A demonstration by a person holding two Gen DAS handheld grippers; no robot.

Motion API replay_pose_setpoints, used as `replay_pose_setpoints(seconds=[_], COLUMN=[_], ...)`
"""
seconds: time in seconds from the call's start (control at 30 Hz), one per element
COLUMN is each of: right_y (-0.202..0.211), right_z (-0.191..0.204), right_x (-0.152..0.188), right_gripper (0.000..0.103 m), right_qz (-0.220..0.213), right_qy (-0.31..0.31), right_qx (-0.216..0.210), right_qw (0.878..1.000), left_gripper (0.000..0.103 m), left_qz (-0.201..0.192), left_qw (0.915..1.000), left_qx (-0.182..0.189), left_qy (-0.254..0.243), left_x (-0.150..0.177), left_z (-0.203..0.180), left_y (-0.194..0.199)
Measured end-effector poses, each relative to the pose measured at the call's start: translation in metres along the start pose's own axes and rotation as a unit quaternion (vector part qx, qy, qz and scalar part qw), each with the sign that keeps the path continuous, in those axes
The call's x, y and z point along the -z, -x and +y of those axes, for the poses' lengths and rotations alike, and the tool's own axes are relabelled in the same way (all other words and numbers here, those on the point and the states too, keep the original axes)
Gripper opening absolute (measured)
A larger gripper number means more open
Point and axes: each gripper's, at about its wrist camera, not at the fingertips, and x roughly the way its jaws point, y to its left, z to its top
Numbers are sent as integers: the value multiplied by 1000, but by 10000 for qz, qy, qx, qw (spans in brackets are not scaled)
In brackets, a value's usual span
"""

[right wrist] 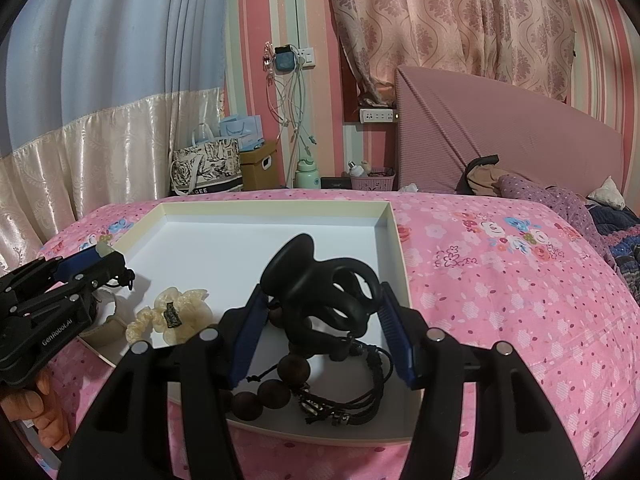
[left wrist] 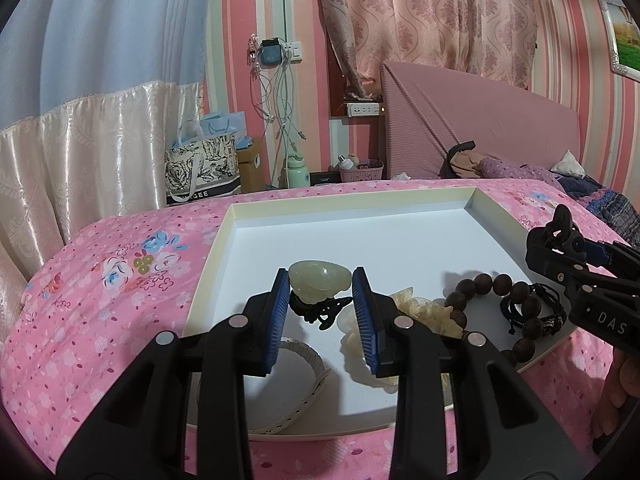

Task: Organize jewelry
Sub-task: 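Open the left tool to drop the pendant in the tray while the right tool releases the black scrunchie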

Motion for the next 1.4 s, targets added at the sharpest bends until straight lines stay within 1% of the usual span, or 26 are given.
replay_pose_setpoints(seconds=[0.3,0.33,0.37,0.4,0.43,0.57,0.77,1.3,1.4], right_y=[-2,-2,-3,-2,-1,0,1,1,3], right_z=[-7,-7,-7,-8,-8,-7,-8,-9,-8], right_x=[3,4,4,4,5,4,4,3,1], right_gripper=[57,66,76,77,77,77,77,77,79], right_qz=[65,77,74,64,51,29,15,-5,-42], right_qy=[-50,-45,-44,-42,-36,-15,-19,-16,-13], right_qx=[16,18,34,52,53,59,55,53,68], right_qw=[10000,10000,10000,10000,10000,10000,10000,10000,10000], left_gripper=[31,33,41,45,52,55,60,65,67], left_qz=[9,11,-7,-39,-62,-106,-112,-126,-132], left_qw=[10000,10000,10000,10000,9999,9998,9998,9998,9998], left_qx=[-9,-19,-40,-65,-93,-133,-128,-134,-131], left_qy=[-1,-7,-11,-26,-39,-91,-39,-29,-33], left_x=[0,0,0,0,0,0,1,2,1], left_z=[1,0,0,-1,-1,-3,-2,-2,-3], left_y=[0,0,1,3,5,7,9,8,8])
